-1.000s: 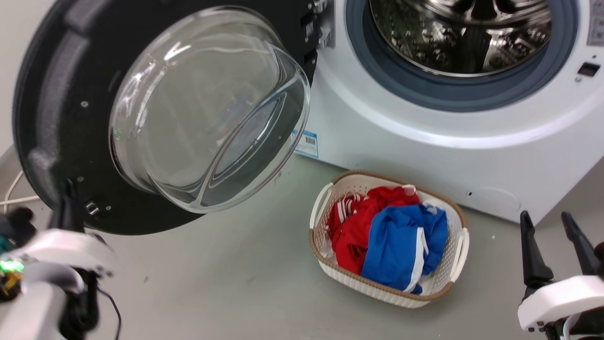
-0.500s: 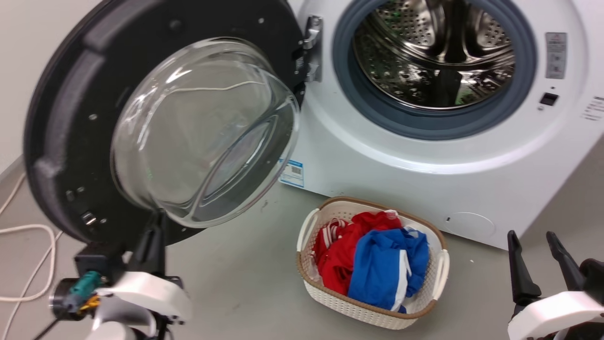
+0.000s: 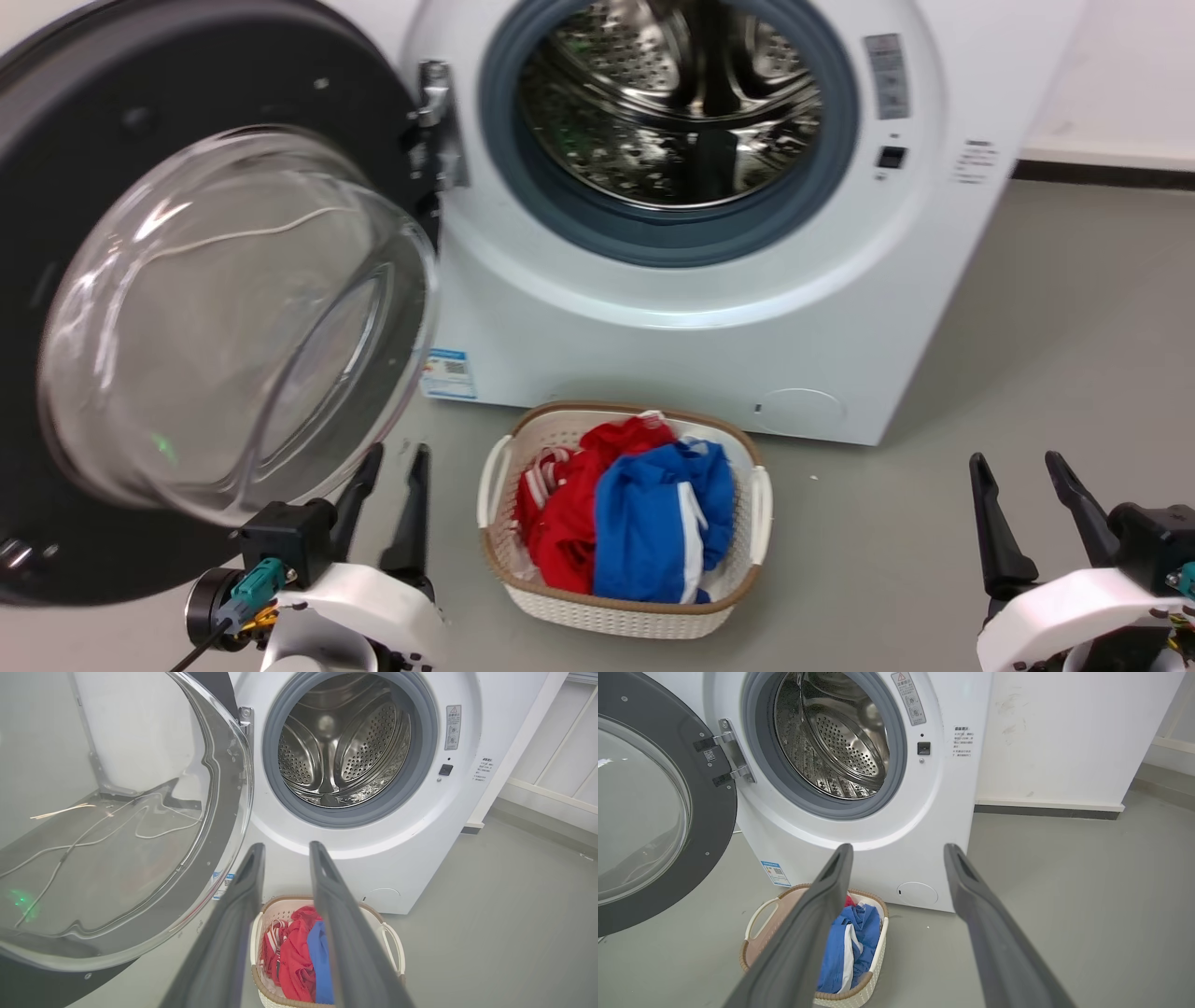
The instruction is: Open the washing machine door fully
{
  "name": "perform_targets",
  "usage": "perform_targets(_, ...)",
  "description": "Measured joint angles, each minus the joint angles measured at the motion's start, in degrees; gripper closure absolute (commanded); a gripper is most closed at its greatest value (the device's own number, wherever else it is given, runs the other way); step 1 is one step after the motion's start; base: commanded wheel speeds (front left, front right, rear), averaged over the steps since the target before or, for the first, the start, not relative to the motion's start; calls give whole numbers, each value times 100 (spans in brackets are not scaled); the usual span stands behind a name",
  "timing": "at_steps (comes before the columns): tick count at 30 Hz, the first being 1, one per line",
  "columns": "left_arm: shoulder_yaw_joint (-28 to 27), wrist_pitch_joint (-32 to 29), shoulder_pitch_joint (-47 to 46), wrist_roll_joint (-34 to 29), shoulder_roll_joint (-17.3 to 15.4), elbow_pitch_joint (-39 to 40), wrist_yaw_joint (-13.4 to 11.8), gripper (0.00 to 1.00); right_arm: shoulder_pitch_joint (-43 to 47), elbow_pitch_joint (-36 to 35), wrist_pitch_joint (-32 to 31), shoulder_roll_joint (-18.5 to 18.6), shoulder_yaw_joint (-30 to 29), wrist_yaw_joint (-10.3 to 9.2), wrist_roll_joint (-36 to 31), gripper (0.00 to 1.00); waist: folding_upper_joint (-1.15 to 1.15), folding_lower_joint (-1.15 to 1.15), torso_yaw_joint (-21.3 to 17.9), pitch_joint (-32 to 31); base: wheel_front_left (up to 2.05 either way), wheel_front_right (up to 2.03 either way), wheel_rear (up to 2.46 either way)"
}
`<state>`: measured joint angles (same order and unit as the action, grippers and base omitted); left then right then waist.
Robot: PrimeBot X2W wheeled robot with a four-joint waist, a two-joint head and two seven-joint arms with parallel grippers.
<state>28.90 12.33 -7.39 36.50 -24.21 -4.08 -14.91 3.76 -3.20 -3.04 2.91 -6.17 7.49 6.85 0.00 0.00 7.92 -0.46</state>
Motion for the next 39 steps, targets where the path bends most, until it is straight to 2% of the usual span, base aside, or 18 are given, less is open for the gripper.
perform_targets(11, -44, 74, -15, -51, 14, -437, -101, 0, -72, 53, 30, 0, 167, 1, -90, 0, 0, 0, -912, -90, 0, 0, 0)
perform_targets(17, -104, 147, 17, -107, 37, -489, -205, 0, -33, 81, 85, 0, 196, 0, -79, 0, 0, 0, -1187, -152, 0, 0, 0)
perform_targets(27, -146, 198, 116, -208, 30, -457, -376, 0, -31, 122, 157, 0, 244, 0, -70, 0, 0, 0, -1090, -177, 0, 0, 0)
perform_targets(39, -134, 207, 122, -307, 0, -371, -423, 0, -53, 160, 200, 0, 240, 1, -44, 0, 0, 0, -956, -154, 0, 0, 0)
